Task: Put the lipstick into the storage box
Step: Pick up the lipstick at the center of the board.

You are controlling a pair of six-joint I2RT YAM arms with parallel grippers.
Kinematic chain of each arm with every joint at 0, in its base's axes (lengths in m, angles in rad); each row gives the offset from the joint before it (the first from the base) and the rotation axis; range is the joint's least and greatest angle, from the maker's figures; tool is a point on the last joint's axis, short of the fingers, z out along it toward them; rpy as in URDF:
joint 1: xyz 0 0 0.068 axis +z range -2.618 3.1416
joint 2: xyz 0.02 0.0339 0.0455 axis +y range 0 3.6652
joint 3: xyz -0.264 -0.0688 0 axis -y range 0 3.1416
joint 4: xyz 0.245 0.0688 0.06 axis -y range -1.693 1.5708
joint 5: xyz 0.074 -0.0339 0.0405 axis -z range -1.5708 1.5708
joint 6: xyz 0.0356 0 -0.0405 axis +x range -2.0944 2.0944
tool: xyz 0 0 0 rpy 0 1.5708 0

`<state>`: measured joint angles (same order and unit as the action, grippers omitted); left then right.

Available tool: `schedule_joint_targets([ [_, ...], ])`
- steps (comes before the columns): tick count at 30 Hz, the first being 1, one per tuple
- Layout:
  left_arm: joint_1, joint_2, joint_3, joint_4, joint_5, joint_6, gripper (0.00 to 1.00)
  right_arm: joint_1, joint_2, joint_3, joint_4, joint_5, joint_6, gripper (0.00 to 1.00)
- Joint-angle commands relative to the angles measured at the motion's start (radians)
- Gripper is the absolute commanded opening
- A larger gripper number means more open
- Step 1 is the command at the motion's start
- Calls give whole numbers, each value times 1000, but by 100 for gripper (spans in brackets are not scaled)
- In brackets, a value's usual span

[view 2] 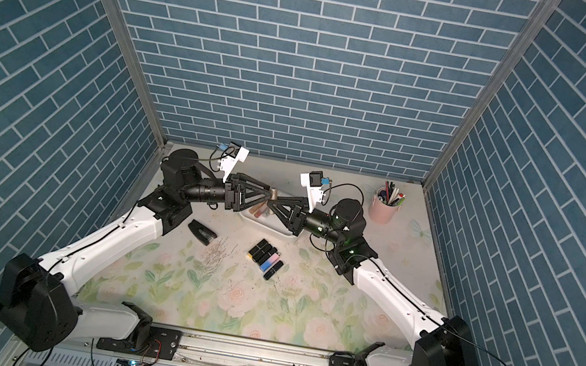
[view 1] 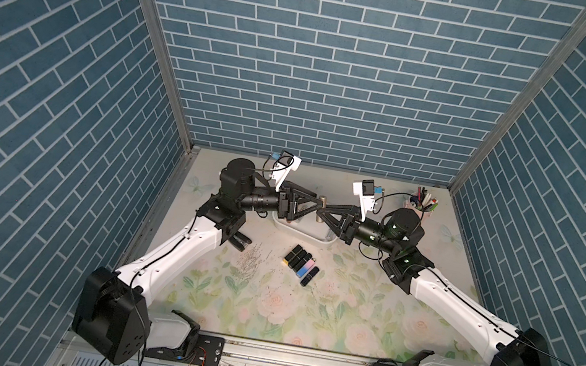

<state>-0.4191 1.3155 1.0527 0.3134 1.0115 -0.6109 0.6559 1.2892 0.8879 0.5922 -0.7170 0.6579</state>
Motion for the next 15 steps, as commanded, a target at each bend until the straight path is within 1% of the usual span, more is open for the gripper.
schedule_joint_targets([
  [1,-14,15,30,33,-5,3,75,0,-31,-15,50,-23,20,12],
  [7,-33,36,50,38,-10,-2,69,2,-30,-22,62,-32,23,11],
  [9,-39,42,53,41,-11,-3,64,2,-30,-26,65,-32,25,11],
  [11,-44,45,55,40,-11,-3,55,2,-31,-28,65,-31,25,11],
  [15,-48,49,58,35,-5,0,43,2,-34,-29,64,-29,23,11],
])
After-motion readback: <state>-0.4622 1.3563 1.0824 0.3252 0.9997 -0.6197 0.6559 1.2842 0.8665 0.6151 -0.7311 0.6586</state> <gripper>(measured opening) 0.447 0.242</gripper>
